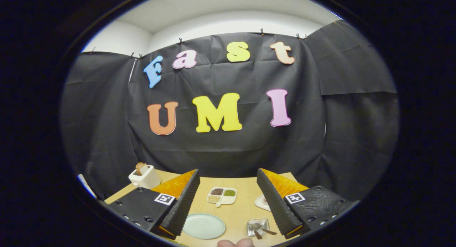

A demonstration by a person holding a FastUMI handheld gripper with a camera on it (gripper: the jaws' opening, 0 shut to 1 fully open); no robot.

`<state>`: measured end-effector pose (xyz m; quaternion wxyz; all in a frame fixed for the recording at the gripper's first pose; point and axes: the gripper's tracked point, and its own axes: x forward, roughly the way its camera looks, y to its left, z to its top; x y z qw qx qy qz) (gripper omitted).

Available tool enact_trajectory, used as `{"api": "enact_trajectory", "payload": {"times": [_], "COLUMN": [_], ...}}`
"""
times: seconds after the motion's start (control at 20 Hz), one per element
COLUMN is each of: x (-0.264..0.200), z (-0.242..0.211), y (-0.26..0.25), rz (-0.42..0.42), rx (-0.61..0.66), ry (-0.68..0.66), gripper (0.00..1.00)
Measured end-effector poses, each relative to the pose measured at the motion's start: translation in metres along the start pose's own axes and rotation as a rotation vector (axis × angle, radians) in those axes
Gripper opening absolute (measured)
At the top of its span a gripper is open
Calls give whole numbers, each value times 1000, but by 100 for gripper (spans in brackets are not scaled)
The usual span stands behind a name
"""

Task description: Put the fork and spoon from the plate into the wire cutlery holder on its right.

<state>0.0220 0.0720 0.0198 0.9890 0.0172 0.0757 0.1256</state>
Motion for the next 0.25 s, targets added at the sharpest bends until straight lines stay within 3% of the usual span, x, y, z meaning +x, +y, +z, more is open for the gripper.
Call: {"api": "enact_trajectory", "payload": {"times": [0.25], "x": [-2], "z": [3], "y": [8], "rz": [-1], "rx": [6], "ry": [-7], "gripper": [96]}}
